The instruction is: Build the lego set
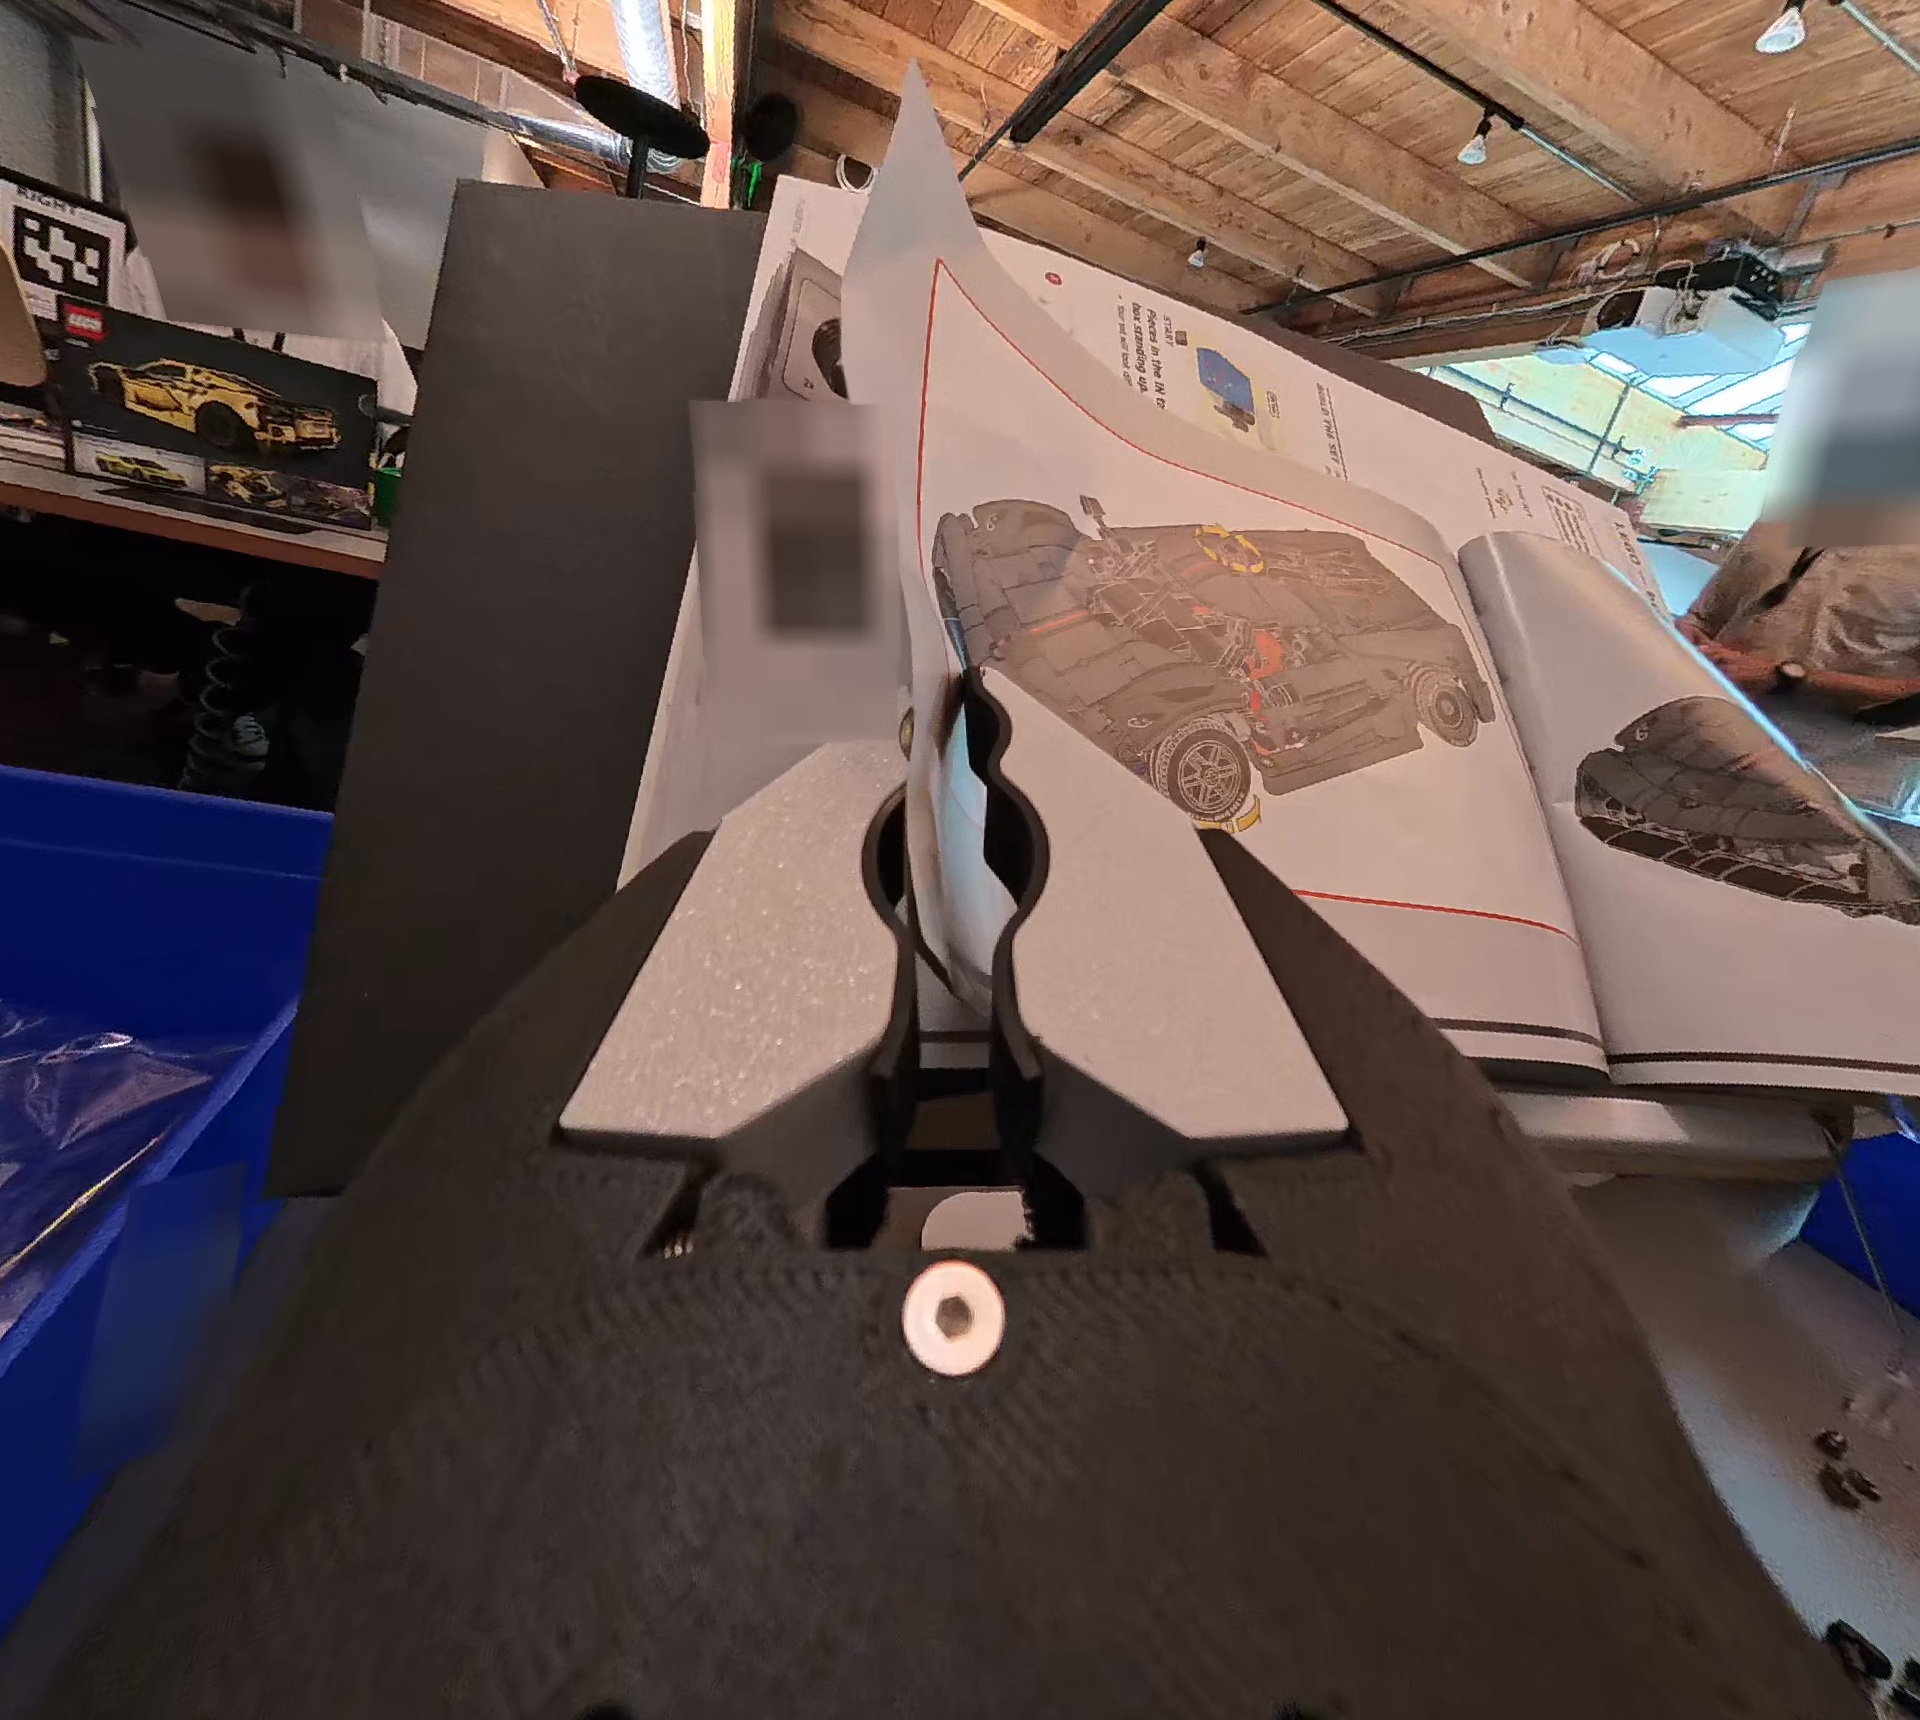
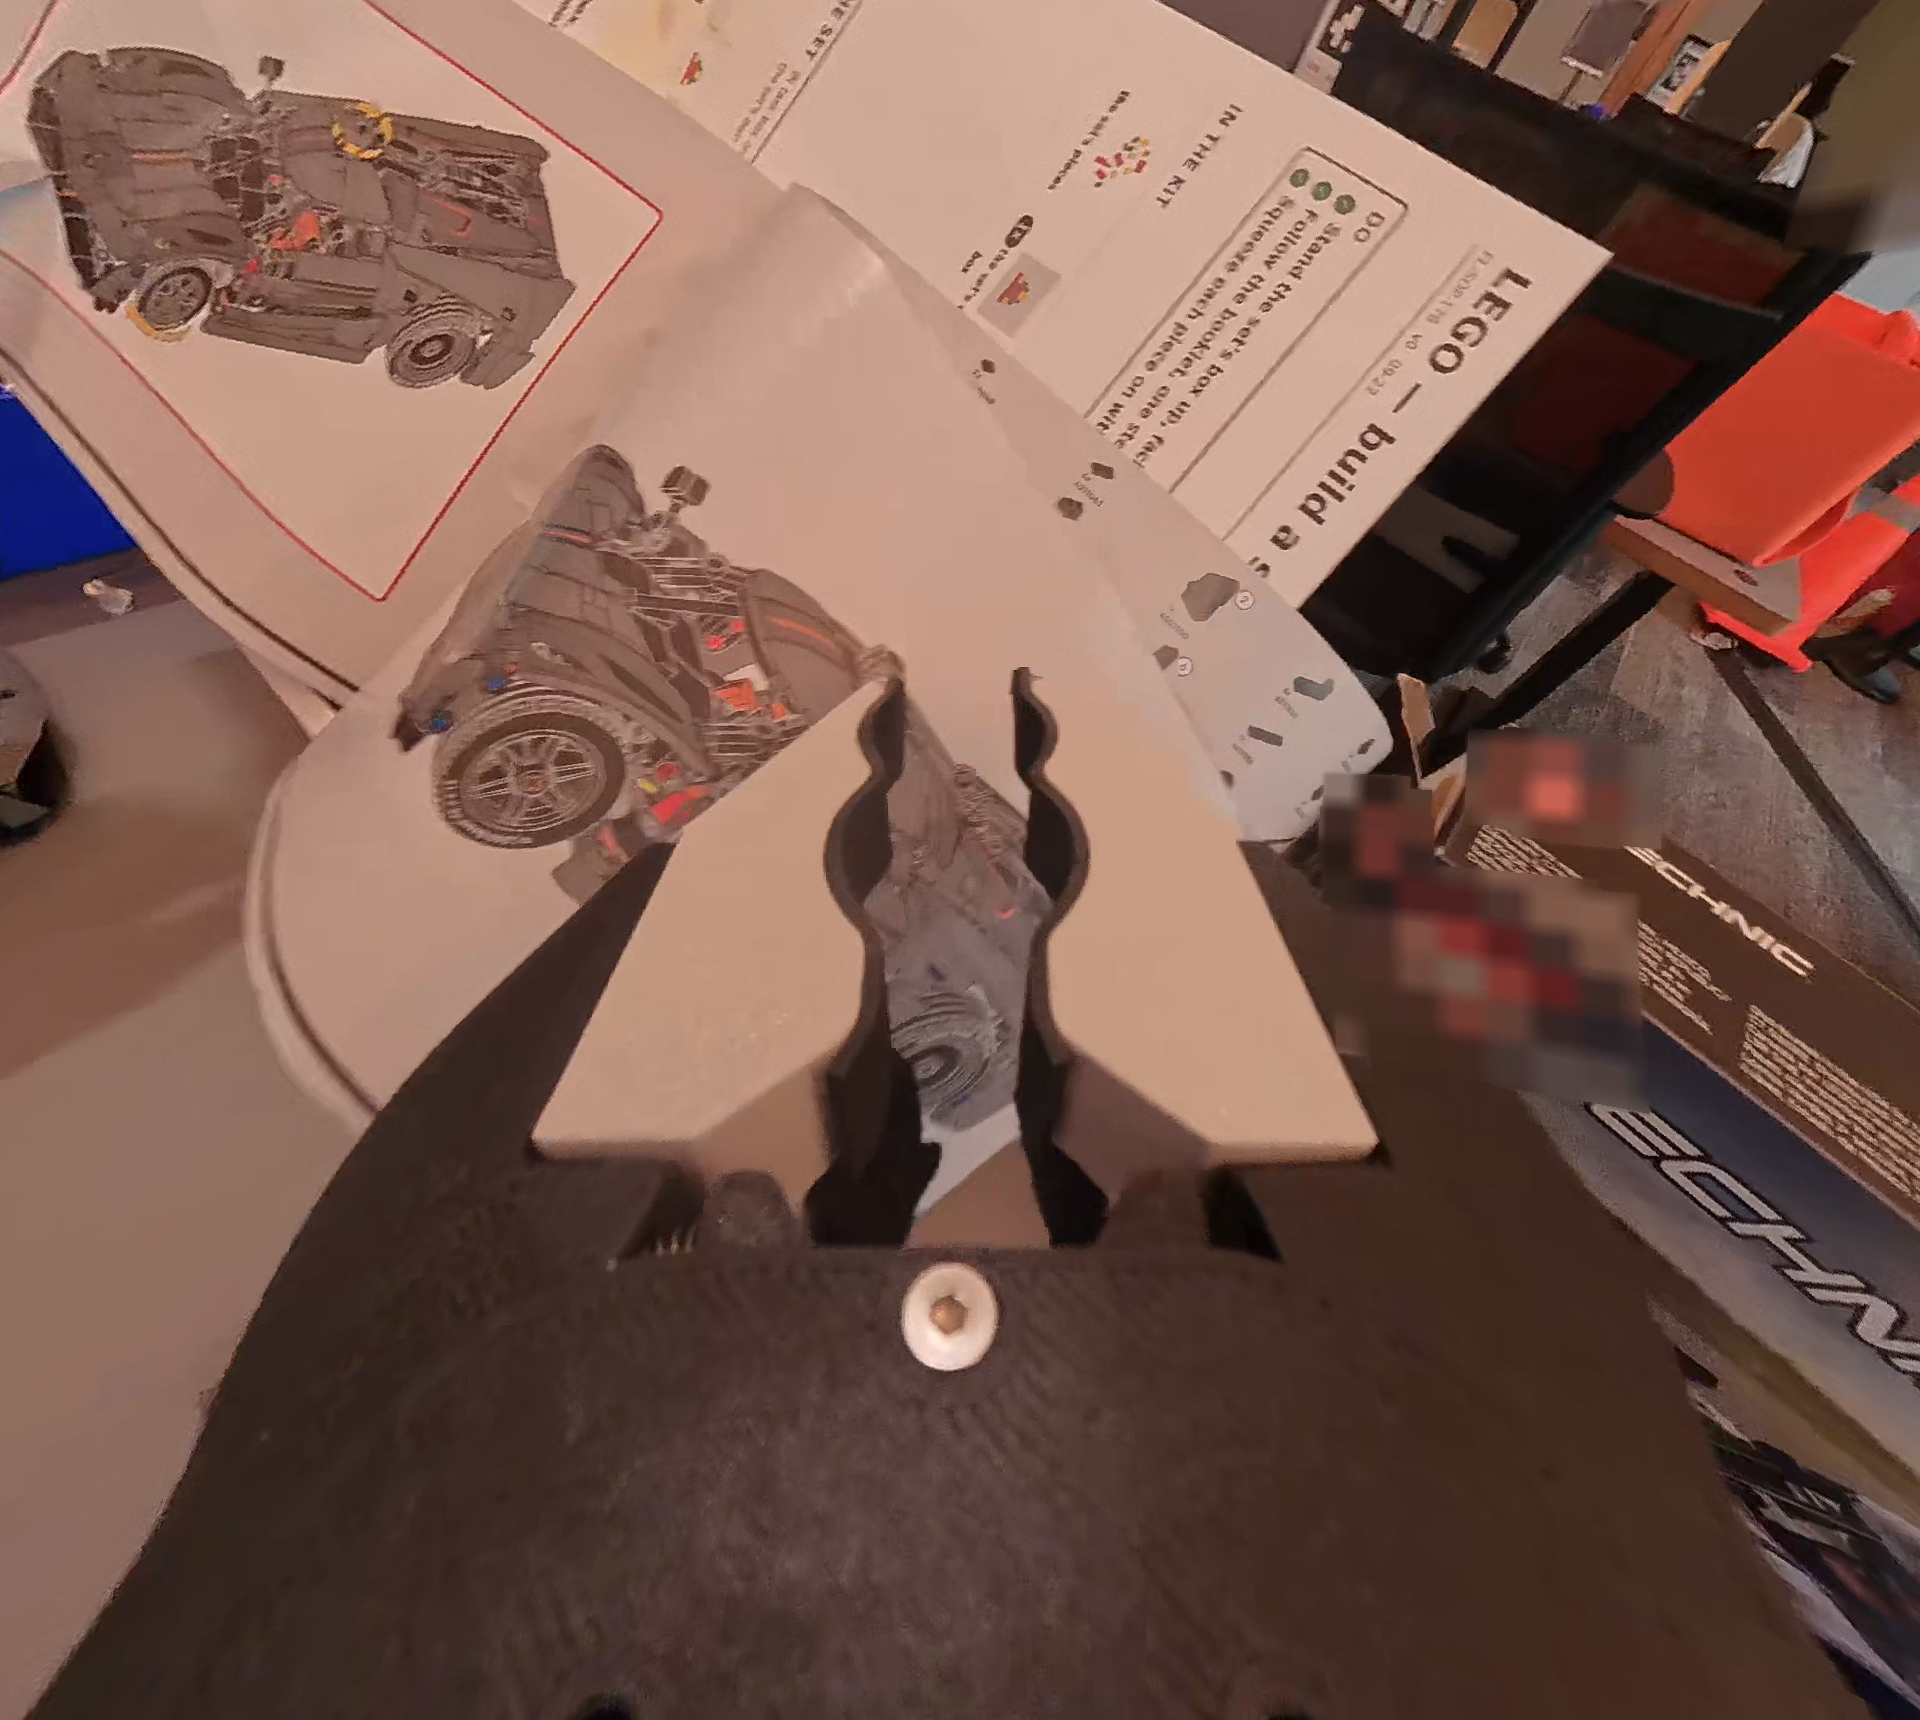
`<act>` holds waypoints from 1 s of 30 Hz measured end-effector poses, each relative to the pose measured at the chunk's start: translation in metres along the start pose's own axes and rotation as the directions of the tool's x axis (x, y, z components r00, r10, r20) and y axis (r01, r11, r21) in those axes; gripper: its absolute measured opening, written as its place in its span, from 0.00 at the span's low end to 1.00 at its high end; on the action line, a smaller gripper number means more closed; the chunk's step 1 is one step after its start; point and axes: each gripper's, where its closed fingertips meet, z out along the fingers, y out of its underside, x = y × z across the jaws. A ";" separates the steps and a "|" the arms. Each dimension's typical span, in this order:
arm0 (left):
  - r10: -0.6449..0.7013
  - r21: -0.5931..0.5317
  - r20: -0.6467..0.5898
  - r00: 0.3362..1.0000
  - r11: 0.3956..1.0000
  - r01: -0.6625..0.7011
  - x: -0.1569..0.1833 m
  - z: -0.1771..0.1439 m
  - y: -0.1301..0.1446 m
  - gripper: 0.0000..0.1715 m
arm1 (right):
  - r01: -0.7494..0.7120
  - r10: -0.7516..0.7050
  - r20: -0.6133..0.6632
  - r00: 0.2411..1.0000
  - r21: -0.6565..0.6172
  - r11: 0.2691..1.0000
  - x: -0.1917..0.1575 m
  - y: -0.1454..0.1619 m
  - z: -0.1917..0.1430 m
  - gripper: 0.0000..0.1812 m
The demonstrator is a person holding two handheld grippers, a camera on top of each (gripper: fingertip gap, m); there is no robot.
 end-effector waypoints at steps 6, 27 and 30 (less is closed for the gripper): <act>-0.003 0.001 0.010 1.000 1.000 0.002 -0.002 0.000 0.000 0.00 | 0.002 -0.002 0.031 1.000 -0.003 1.000 -0.013 -0.005 0.000 0.10; 0.538 0.126 -0.277 0.796 0.842 -0.525 0.279 -0.073 -0.102 0.04 | 0.135 -0.081 0.617 0.783 -0.042 0.990 -0.263 -0.028 0.020 0.17; 0.601 0.171 -0.369 0.708 0.793 -0.584 0.329 -0.087 -0.084 0.12 | 0.185 -0.087 0.687 0.721 -0.070 0.980 -0.295 -0.017 0.036 0.20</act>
